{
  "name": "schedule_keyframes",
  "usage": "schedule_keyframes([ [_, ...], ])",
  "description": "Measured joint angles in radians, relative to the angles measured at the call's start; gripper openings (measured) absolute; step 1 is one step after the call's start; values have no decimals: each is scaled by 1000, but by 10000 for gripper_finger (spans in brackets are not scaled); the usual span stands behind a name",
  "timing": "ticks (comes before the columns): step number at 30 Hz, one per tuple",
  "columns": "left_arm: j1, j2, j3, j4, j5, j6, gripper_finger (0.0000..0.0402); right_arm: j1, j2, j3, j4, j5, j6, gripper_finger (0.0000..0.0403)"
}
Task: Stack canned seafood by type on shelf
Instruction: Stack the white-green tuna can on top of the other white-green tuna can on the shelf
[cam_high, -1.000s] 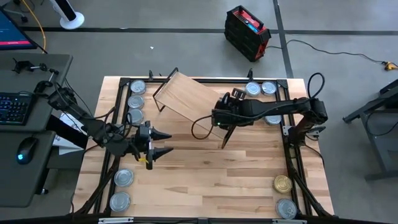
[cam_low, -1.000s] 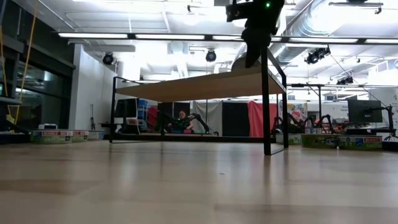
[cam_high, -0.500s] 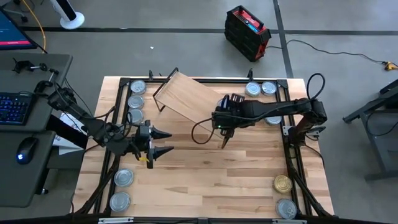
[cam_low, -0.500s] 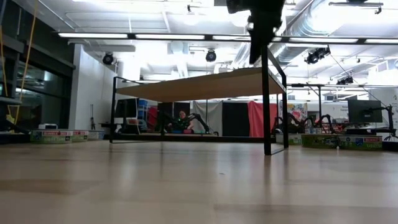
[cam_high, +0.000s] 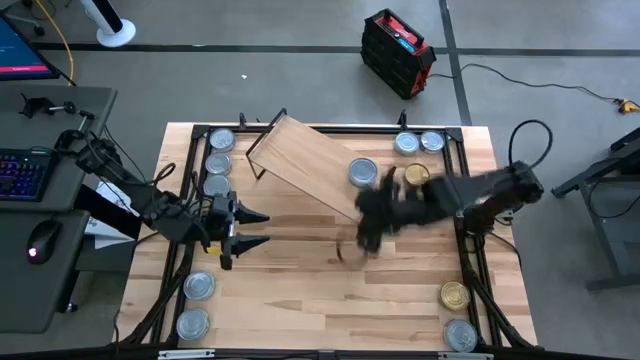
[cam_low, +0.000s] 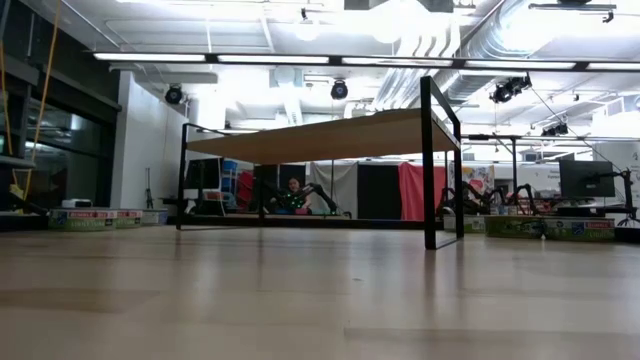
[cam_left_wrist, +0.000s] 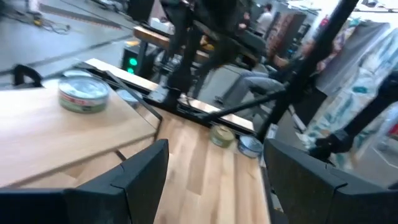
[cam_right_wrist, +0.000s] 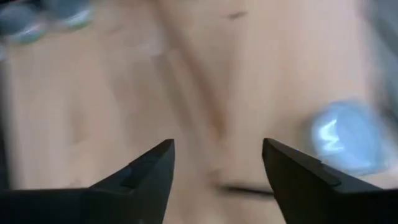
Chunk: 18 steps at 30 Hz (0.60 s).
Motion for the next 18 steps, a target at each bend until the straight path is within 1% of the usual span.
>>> schedule_keyframes([
  [3, -7, 0, 0, 0, 1, -24, 257, 131, 0, -140, 88, -49, 168, 189],
  [5, -10, 0, 0, 2, 1, -37, 257, 211, -1, -246, 115, -95, 315, 161],
  [7, -11, 0, 0, 10, 1, -50, 257, 291, -5, -345, 106, -118, 504, 129],
  [10, -11, -1, 0, 10, 1, -58, 257, 381, -38, -484, 68, -105, 815, 81],
  [12, -7, 0, 0, 12, -2, -57, 257, 397, -82, -567, 24, -78, 1003, 48],
  [14, 4, 0, 0, 15, -2, -58, 257, 379, -125, -646, -36, -66, 1136, 16],
  [16, 17, 0, 0, 20, -3, -58, 257, 335, -171, -717, -106, -36, 1220, 7],
  [18, 28, 0, 0, 40, -4, -59, 257, 264, -221, -778, -167, 5, 1279, 11],
])
